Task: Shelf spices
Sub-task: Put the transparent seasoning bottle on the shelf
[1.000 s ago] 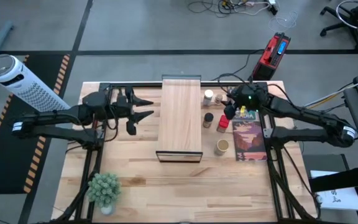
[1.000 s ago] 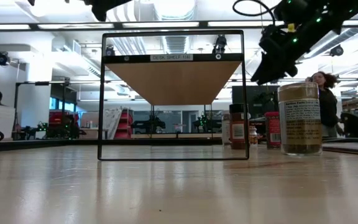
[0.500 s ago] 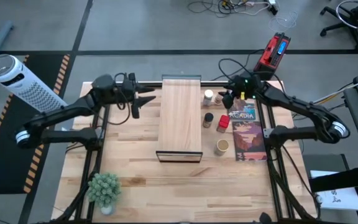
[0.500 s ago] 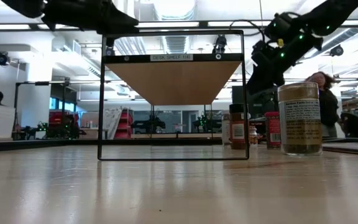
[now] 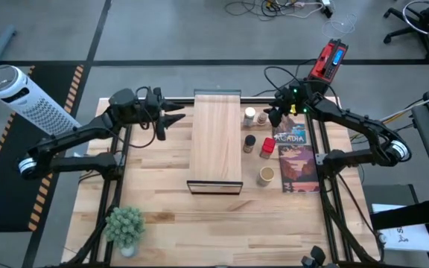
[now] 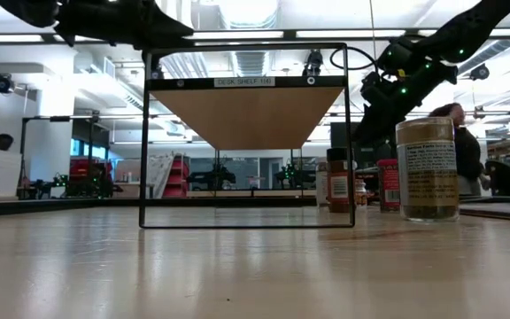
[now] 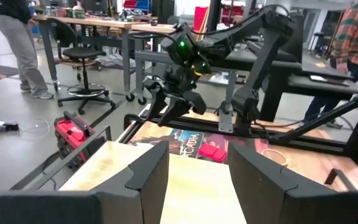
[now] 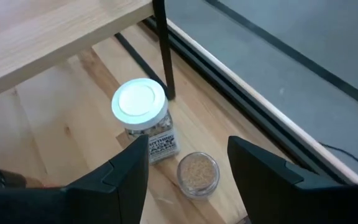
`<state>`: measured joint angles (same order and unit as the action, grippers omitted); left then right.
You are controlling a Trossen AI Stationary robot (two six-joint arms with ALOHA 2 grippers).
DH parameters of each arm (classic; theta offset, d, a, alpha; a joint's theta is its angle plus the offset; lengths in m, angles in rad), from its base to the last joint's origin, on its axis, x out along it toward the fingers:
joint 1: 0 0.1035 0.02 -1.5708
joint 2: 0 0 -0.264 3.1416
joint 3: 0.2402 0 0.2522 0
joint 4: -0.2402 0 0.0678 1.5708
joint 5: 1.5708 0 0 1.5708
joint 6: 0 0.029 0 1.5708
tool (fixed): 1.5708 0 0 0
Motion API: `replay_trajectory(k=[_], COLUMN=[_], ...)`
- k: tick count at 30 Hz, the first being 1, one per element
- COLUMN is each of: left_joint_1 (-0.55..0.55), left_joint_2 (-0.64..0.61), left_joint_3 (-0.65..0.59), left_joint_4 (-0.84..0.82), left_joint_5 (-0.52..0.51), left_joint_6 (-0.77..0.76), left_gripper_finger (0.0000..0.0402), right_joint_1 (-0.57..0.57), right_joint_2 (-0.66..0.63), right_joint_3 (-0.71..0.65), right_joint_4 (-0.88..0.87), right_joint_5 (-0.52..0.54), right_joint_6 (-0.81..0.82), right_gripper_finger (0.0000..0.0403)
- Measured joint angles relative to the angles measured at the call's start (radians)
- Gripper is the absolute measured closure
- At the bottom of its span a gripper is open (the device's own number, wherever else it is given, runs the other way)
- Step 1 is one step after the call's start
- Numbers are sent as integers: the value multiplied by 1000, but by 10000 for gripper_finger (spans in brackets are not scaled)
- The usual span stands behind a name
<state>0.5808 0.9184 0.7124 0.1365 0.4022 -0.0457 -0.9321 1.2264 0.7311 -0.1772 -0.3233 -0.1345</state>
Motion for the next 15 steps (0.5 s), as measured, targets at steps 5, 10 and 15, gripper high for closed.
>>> replay_trajectory(k=[5, 10, 15], left_joint_1=[0, 0, 2], left_joint_2=[-29, -34, -34], left_joint_3=[-18, -8, -8], left_joint_4=[-3, 6, 13], left_joint_5=[-61, -85, -96], left_joint_6=[-17, -8, -6], left_gripper_finger=[250, 249, 251], right_joint_1=[-9, -11, -16], right_joint_2=[21, 83, 119], right_joint_3=[0, 0, 0], right_joint_4=[-5, -15, -41], right_joint_5=[-41, -80, -77], right_joint_6=[-7, -18, -35], right_gripper_finger=[208, 207, 206])
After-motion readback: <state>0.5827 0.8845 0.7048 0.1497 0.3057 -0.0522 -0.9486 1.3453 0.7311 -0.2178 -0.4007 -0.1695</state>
